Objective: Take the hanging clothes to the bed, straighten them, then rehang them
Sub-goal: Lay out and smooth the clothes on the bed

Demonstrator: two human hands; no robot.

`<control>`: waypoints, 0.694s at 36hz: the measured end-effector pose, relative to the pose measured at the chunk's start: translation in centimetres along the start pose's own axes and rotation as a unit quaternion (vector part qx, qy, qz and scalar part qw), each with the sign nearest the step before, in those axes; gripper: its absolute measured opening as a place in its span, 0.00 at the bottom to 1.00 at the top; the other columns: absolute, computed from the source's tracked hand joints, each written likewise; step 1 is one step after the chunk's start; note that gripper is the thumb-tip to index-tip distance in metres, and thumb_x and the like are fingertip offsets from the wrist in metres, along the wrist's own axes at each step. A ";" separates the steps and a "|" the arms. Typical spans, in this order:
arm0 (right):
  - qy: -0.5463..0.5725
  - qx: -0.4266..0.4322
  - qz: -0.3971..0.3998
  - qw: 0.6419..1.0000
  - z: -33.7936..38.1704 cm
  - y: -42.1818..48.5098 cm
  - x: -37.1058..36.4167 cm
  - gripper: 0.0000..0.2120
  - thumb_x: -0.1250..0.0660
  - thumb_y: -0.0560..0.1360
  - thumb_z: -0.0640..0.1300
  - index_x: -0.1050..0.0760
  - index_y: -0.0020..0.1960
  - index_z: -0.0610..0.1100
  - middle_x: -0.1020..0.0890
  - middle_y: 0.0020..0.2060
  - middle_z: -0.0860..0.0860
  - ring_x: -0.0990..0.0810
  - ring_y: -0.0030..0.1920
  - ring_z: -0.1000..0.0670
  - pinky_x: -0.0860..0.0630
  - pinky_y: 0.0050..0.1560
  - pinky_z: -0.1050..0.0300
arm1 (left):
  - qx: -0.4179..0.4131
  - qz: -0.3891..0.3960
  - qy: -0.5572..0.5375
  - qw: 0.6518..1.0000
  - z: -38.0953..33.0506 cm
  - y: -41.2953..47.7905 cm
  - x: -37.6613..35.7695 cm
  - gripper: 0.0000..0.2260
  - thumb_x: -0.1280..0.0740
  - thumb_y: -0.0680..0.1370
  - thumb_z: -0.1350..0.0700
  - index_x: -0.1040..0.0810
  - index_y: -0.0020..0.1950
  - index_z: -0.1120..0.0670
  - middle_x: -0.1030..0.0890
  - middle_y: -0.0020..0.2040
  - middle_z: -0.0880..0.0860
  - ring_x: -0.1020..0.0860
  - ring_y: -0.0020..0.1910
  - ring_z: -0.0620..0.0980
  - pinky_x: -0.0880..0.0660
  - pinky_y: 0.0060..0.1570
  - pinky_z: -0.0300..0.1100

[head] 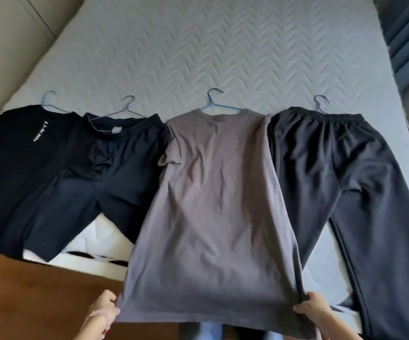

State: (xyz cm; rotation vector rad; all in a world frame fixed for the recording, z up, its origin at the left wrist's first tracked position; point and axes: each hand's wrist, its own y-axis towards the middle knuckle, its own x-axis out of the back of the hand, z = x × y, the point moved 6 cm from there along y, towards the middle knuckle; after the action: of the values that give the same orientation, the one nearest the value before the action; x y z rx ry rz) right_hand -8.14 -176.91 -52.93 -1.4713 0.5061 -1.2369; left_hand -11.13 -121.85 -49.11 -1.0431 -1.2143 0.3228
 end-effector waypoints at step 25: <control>0.045 0.234 -0.194 0.952 40.0 10.4 8.5 0.27 0.29 0.82 0.40 0.29 0.80 0.36 0.23 0.74 0.37 0.23 0.73 0.39 0.28 0.73 0.50 | -0.240 -0.060 -0.157 0.956 -42.5 15.1 7.0 0.33 0.30 0.72 0.56 0.41 0.73 0.57 0.39 0.71 0.59 0.32 0.66 0.61 0.33 0.65 0.49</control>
State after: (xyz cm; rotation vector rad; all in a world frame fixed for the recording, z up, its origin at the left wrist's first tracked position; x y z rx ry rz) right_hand 33.29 -169.11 -53.21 -1.1353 -0.0349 -1.6070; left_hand 33.31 -129.46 -55.91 -1.3614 -1.6881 0.0970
